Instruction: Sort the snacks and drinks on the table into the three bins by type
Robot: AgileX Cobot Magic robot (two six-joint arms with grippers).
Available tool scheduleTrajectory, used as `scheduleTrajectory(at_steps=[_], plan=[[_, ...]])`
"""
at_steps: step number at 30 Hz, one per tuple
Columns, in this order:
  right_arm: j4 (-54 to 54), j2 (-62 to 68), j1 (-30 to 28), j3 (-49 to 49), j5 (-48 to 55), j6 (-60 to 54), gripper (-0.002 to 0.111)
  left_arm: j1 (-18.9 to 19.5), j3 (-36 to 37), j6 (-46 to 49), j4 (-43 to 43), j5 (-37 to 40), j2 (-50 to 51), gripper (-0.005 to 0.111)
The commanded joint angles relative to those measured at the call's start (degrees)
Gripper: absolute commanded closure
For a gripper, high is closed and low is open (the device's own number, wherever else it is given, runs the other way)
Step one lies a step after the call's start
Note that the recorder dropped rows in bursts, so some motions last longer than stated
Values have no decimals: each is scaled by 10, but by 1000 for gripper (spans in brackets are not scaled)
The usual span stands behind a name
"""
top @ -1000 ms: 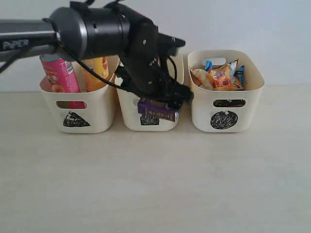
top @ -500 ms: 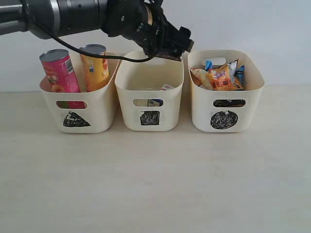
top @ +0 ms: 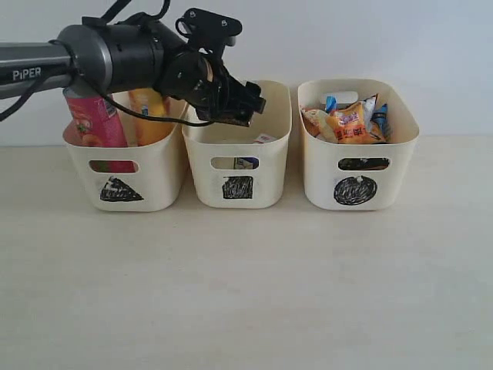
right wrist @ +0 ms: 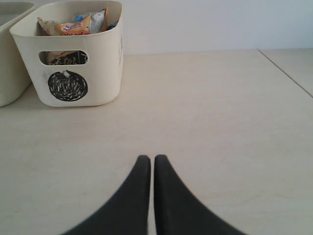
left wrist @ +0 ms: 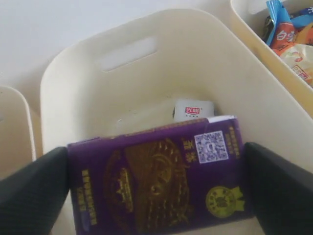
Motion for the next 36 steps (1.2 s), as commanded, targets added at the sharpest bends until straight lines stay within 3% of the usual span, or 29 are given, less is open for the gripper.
scheduleTrajectory(at_steps=[1,8,10,12,14,15,16,20,28,36], plan=[[0,-3,0,3,-3,0,108,1,-7,-6,-15,-6,-5,12],[0,-3,0,3,-3,0,108,1,-7,-6,-15,53,-25,11],[0,-3,0,3,-3,0,108,1,-7,7,-15,83,-36,16],[0,-3,0,3,-3,0,108,1,-7,39,-15,118,-53,31],[0,-3,0,3,-3,0,108,1,-7,71,-15,164,-73,65],[0,-3,0,3,-3,0,108,1,-5,81,-18,185,-82,76],[0,-3,0,3,-3,0,108,1,0,85,-20,201,-94,99],[0,-3,0,3,-3,0,108,1,66,98,-30,214,-156,102],[-4,-3,0,3,-5,0,108,1,278,75,-26,111,-329,103],[-4,-3,0,3,-5,0,108,1,408,71,-64,96,-471,103]])
